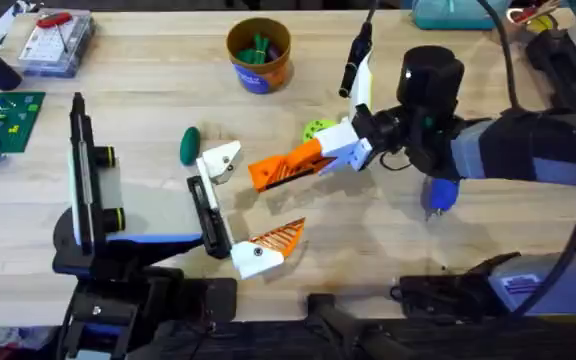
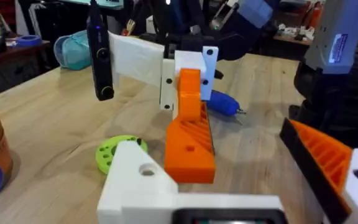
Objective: Pick up the gripper from the table and insert it into the empty holder that is missing its gripper. Then pick up a screw, insert it into the mounting hole, and use the screwdriver to tighten it. Finally, clean up the table by picking up the vegetable and placing it into the bucket.
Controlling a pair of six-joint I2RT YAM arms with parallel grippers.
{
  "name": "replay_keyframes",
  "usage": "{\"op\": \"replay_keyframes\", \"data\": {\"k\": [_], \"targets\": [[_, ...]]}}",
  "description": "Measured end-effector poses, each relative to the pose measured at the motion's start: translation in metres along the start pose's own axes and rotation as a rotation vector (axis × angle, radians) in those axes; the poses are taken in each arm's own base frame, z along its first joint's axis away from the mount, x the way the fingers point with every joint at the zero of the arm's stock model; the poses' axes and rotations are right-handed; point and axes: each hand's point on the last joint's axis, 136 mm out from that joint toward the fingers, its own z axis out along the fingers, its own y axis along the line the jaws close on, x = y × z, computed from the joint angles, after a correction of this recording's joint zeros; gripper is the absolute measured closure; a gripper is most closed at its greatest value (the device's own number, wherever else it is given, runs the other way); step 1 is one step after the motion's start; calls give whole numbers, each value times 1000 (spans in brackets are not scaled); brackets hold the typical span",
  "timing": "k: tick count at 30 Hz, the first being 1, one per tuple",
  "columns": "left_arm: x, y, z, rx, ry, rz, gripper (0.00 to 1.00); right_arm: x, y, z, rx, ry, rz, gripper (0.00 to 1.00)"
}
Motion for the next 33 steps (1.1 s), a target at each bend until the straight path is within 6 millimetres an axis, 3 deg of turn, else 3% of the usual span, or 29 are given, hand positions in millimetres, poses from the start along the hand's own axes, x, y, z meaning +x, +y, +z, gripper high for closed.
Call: {"op": "replay_keyframes", "data": {"k": [19, 33], "targets": [[0, 0, 0, 0, 1, -3, 10, 6, 11, 10, -14, 49, -14, 985], [0, 0, 0, 0, 1, -2, 10, -7, 26, 11, -17, 47, -47, 985]]}}
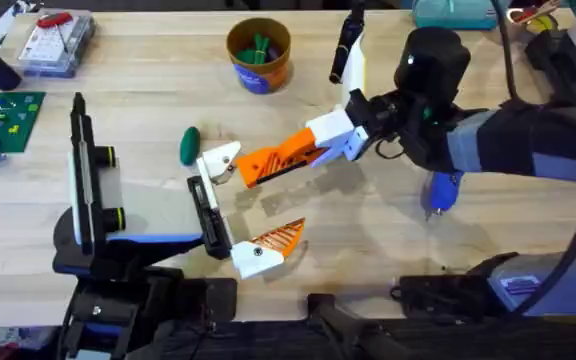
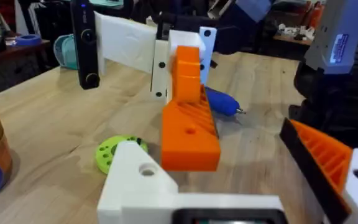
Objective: Pick up the gripper from the table and insert it into the empty holder that is missing its gripper. Then pick up a screw, insert it into the mounting hole, and use the screwdriver to tighten it. Finally, clean up the table by picking up the vegetable and placing it into the bucket.
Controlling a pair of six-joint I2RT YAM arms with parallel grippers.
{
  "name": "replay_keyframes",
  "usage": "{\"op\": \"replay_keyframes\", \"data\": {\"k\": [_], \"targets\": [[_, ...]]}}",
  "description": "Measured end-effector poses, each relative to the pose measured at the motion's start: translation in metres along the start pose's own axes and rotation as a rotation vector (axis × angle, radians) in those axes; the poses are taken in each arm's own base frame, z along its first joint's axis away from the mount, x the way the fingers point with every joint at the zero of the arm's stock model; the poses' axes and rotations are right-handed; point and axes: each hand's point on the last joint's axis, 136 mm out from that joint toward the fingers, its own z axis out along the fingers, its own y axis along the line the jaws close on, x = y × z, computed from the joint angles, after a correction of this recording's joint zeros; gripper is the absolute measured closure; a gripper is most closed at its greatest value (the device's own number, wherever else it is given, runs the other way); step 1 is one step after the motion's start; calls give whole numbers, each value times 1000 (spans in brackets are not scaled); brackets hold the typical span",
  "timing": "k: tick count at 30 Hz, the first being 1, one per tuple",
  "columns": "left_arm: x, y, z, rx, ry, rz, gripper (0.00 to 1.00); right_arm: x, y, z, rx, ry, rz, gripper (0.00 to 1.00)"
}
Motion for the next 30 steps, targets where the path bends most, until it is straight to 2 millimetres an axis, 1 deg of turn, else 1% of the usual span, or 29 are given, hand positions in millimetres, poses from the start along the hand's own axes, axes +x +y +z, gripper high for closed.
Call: {"op": "replay_keyframes", "data": {"k": [6, 23, 30], "targets": [[0, 0, 0, 0, 0, 0, 10, 1, -4, 0, 3, 0, 57, 985], [0, 0, 0, 0, 0, 0, 10, 0, -5, 0, 5, -6, 32, 985], [0, 0, 0, 0, 0, 0, 10, 3, -4, 5, 4, 10, 31, 985]]}}
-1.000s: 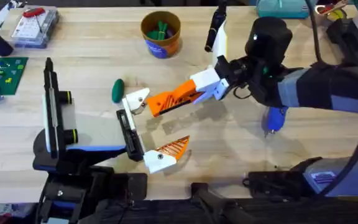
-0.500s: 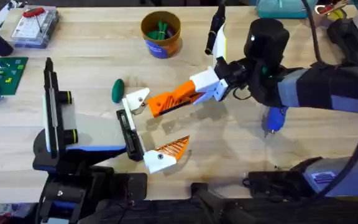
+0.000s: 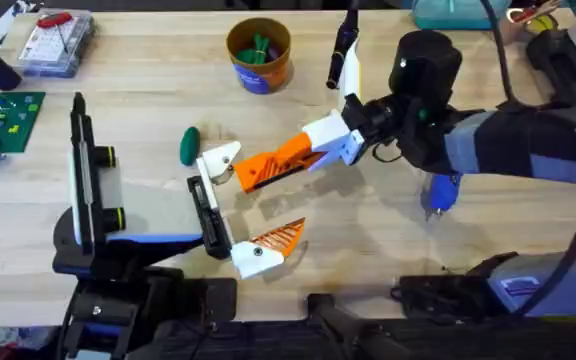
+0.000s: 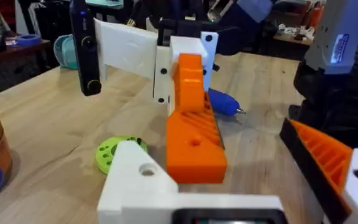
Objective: Pick up the gripper from the table and insert it into the empty holder that is missing its gripper. Then pick up a screw, insert it into the mounting hole, and use the screwdriver to tighten it. Finally, clean up the table by picking up the vegetable and placing it into the bucket.
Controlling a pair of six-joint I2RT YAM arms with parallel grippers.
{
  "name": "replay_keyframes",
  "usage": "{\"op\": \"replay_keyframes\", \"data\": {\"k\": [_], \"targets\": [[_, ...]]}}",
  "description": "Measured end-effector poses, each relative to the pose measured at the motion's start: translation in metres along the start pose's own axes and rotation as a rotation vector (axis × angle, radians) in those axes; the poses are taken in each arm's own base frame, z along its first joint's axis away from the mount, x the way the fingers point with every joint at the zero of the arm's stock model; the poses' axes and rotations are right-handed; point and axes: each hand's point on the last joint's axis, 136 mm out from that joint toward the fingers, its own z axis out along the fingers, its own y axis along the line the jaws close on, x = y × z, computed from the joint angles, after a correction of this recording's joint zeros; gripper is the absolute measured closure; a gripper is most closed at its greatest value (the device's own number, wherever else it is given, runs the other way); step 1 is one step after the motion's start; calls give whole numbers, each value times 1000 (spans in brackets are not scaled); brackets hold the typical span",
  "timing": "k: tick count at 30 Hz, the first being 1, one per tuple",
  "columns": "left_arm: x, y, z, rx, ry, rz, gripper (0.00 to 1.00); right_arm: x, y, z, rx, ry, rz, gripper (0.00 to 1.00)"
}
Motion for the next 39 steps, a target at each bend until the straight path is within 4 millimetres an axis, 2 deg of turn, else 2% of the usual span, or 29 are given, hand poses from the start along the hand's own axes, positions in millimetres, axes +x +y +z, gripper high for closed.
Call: {"op": "replay_keyframes", "data": {"k": [22, 39], "targets": [[0, 0, 0, 0, 0, 0, 10, -4, -7, 2, 17, -41, 22, 985], [-1, 1, 0, -6, -2, 5, 10, -6, 0, 7, 13, -50, -18, 985]]}}
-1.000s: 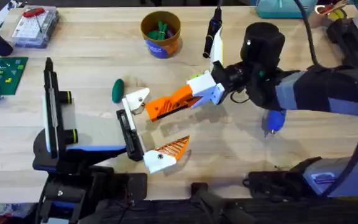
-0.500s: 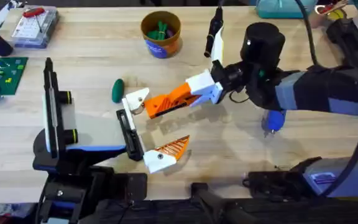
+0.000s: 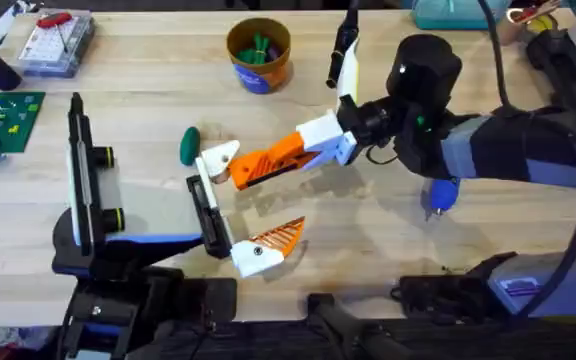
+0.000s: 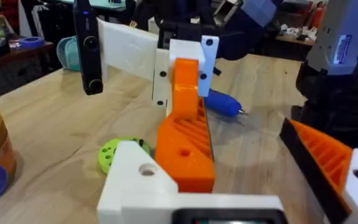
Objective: Pick up the gripper from the table and insert it into the empty holder that is missing its gripper. Then pick up a screw, insert it into the mounting hole, and use the screwdriver to tighten it. Finally, clean up the table by picking up the vegetable and placing it into the bucket.
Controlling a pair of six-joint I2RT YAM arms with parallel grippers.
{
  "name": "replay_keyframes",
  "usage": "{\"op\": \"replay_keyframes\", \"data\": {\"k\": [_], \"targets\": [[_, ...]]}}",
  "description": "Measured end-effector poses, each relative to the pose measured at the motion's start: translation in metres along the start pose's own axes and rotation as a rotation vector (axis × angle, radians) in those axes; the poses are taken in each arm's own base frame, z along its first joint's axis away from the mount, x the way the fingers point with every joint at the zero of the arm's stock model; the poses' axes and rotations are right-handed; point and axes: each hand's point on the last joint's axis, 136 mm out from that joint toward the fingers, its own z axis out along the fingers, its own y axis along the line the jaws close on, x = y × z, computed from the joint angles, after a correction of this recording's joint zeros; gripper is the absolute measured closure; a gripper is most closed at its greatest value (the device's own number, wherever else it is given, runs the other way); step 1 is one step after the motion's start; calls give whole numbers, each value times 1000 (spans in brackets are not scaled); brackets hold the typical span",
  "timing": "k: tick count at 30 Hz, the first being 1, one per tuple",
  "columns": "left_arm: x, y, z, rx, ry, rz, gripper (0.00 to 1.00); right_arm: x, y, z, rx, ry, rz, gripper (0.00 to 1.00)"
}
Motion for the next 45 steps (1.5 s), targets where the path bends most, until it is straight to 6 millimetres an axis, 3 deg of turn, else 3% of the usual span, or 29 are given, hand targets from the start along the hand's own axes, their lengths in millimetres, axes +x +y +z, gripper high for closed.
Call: {"op": "replay_keyframes", "data": {"k": [14, 31, 45], "targets": [[0, 2, 0, -10, 0, 2, 10, -3, -2, 1, 6, -24, 29, 985], [7, 4, 0, -21, 21, -79, 10, -8, -27, 12, 19, -26, 71, 984], [5, 4, 0, -22, 15, -72, 10, -17, -22, 17, 20, -39, 72, 984]]}}
